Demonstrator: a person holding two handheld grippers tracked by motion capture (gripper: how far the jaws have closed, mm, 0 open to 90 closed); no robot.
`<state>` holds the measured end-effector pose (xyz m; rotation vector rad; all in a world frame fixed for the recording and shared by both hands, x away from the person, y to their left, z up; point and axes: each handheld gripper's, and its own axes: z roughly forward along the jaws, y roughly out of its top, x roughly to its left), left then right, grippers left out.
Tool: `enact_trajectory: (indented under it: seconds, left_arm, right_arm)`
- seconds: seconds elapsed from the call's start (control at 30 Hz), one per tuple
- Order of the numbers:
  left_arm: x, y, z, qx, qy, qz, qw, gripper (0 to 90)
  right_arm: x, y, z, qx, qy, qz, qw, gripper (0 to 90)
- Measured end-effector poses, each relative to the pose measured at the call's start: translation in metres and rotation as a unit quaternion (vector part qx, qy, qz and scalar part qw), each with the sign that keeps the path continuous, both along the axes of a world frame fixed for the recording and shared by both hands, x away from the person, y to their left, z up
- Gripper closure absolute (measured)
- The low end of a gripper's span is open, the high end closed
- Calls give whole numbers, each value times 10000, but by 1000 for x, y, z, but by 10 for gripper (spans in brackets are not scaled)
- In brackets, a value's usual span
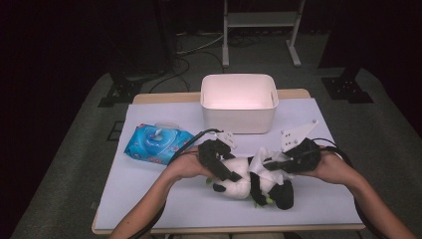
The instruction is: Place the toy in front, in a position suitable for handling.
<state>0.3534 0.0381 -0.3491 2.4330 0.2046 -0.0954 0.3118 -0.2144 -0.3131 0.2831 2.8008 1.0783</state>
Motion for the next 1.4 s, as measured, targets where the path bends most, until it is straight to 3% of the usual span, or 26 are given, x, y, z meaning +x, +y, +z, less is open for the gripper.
enact_trajectory:
  seconds: [0.23,0.5,0.67,1.03,1.17,1.23,1.4]
  left_arm:
    - [4,0,4,250,-614,-11,9978,310]
    - [-5,-7,-5,285,-730,-171,9968,266]
    - [-6,3,-13,52,-538,-43,9985,230]
    - [-5,12,-16,-362,-194,112,9991,97]
    - [-4,15,-15,-399,-96,136,9991,86]
    - [-4,16,-13,-348,-152,121,9992,85]
    - [-3,19,-13,-260,-69,269,9993,38]
  right_arm:
    - [9,7,3,-49,-97,-62,9999,824]
    - [17,35,-10,-180,-99,101,9997,824]
    - [19,38,-12,-247,-86,132,9996,825]
    - [14,-4,-8,-108,65,-246,9996,825]
    - [9,-13,-11,-67,94,-242,9996,825]
    - [6,-16,-14,-35,155,-241,9996,825]
    - [-1,-20,-18,-26,203,-193,9996,825]
